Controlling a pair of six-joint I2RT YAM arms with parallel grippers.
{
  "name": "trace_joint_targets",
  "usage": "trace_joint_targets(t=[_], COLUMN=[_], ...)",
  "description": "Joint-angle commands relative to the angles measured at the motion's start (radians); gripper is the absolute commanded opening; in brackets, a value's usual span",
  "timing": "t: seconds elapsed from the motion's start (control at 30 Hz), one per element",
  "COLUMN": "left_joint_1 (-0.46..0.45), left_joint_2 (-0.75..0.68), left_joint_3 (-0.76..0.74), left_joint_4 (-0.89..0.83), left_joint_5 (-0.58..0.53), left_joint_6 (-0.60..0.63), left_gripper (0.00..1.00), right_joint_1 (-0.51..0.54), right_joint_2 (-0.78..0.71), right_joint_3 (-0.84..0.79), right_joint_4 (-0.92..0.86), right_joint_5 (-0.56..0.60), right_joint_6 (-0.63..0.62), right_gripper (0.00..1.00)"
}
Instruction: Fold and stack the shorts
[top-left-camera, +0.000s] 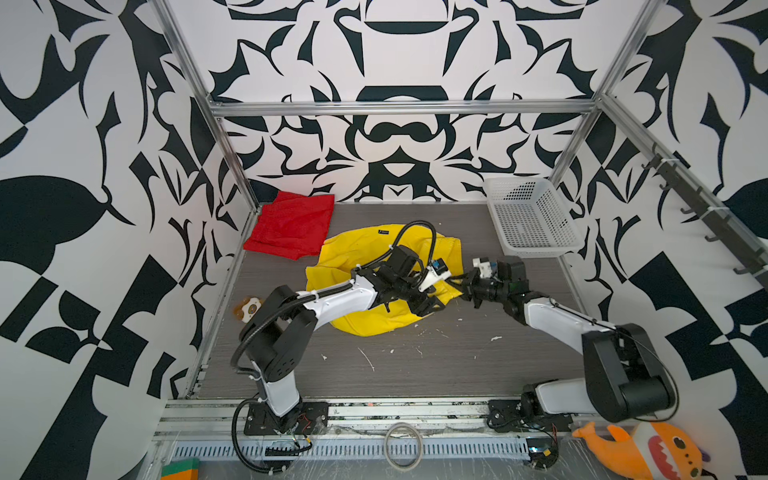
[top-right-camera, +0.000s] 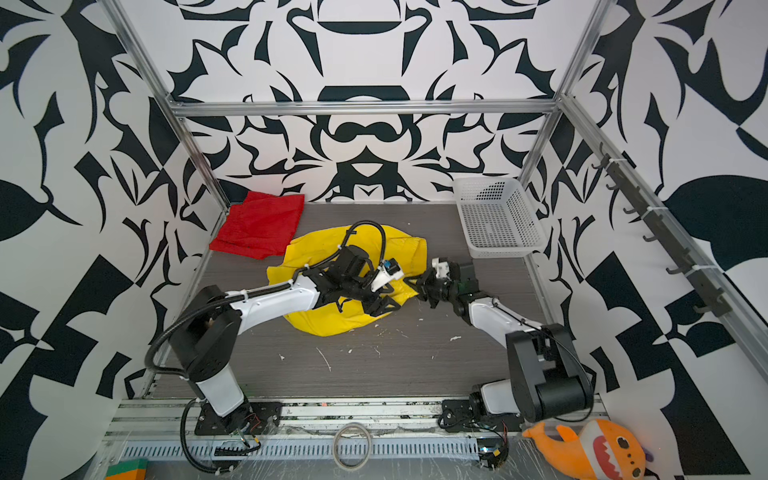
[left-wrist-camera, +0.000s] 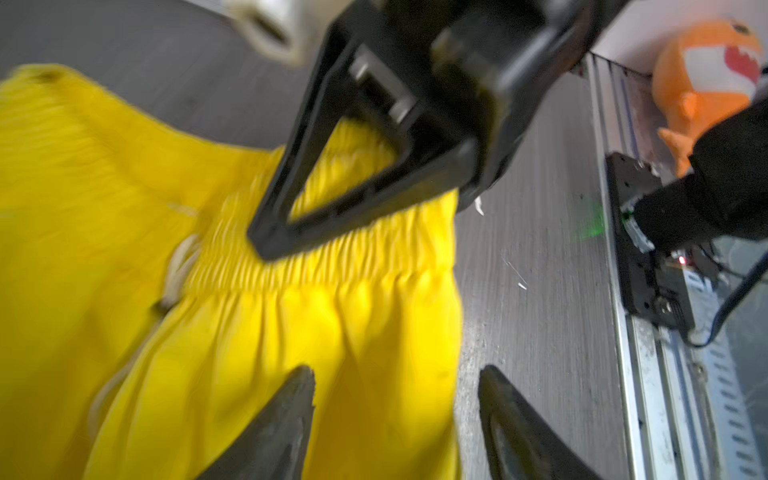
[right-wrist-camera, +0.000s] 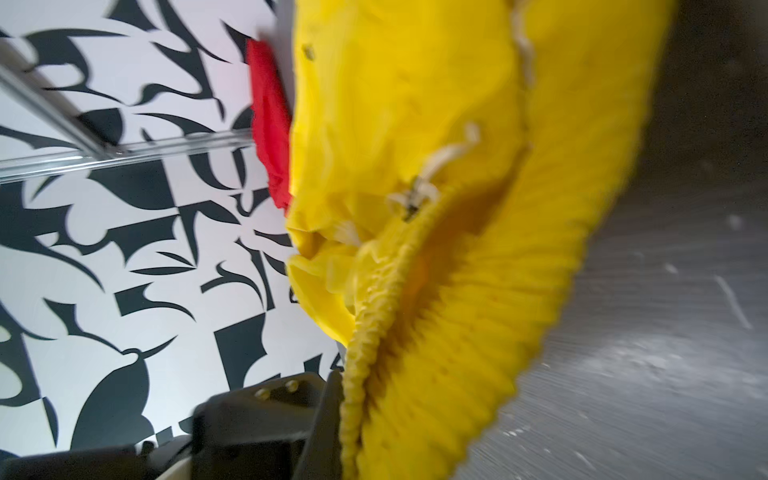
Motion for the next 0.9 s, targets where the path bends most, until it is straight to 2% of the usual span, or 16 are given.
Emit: trace_joint_targets(t=[0.0,0.17,0.33,0.43,0.57,0.8,0.87], left_joint_1=[0.070,0.210,0.367,0.406,0.456,0.592,0.624], left_joint_2=[-0.120,-0.272,-0.433,-0.537,-0.607,-0.563,-0.517], left_joint_3=[-0.006,-0.057,-0.245,-0.367,-0.487,-0.566,-0.566], left_joint_4=[-0.062,-0.211,-0.283,-0.304,-0.311,-0.288,-0.254], left_joint_5=[-0.161,-0.249,-0.252,-0.263,-0.283,-0.255,-0.209], left_joint_6=[-0.172,-0.420,-0.684,-0.752,-0.826,-0.858,-0.858], left_gripper=[0.71,0.73,0.73,0.73,0.73,0.66,0.64], right_joint_1=[0.001,-0.002,-0.015,-0.019,-0.022,-0.022,-0.021], right_joint_2=[-0.084,-0.091,-0.070,-0.057,-0.026,-0.010,-0.010], right_joint_3=[0.205,0.313,0.280,0.240,0.221,0.188,0.184], right_joint_4=[-0.264,-0.437,-0.522,-0.535,-0.608,-0.609,-0.609], right_joint_5=[0.067,0.167,0.272,0.313,0.393,0.408,0.405], right_joint_6=[-0.187,-0.280,-0.332,-0.349,-0.408,-0.428,-0.430], right_gripper=[0.04,0.03,0.02,0.02,0.02,0.01,0.01])
